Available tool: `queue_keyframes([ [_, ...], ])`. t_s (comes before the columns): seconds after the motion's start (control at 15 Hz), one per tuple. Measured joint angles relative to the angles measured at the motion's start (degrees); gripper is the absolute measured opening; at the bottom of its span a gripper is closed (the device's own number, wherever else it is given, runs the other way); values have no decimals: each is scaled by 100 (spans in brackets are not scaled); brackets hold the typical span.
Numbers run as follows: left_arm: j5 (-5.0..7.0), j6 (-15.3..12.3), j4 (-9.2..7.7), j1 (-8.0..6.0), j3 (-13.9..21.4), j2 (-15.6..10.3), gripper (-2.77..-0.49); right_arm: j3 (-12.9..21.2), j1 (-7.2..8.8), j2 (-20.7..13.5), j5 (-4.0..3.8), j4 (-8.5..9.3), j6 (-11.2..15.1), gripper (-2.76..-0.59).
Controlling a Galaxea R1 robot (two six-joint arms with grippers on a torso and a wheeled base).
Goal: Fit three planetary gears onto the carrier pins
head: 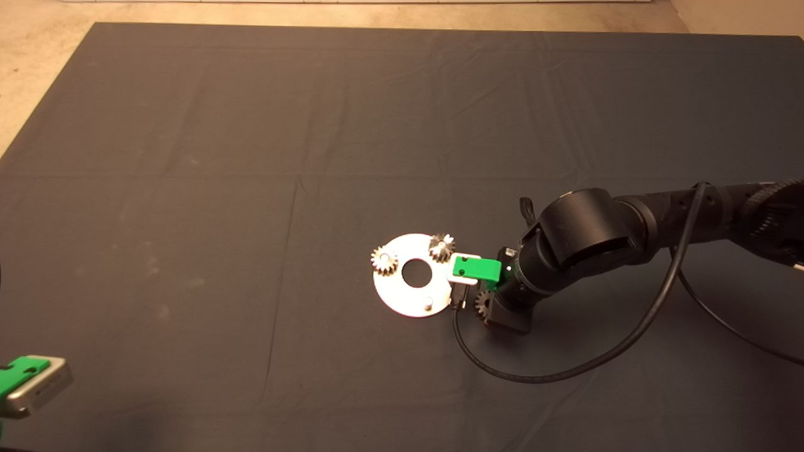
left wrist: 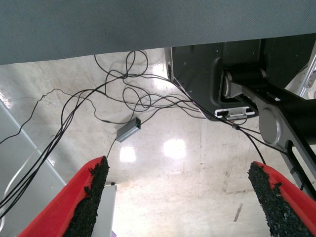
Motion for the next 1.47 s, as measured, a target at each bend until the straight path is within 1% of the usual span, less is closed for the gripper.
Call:
queue_keyframes([
  [0.47, 2, 94, -2, 0, 0, 2, -124, 7, 4, 1, 0, 0, 13, -228],
  [0.6, 0, 110, -1, 0, 0, 2, -124, 84, 33, 4, 2, 60, 65, -228],
  [0.73, 0, 112, -2, 0, 0, 2, -124, 173, 143, 4, 5, 189, 101, -228],
  [1.0, 2, 123, -2, 0, 0, 0, -124, 254, 355, 6, 2, 340, 144, -228],
  [1.13, 2, 123, -2, 0, 0, 0, -124, 294, 411, 30, 0, 390, 155, -228],
  [1.33, 2, 126, -2, 1, 0, 0, -124, 308, 444, 149, 0, 428, 217, -230],
  [1.47, 2, 127, -2, 0, 0, -2, -124, 333, 533, 251, 2, 447, 262, -231],
])
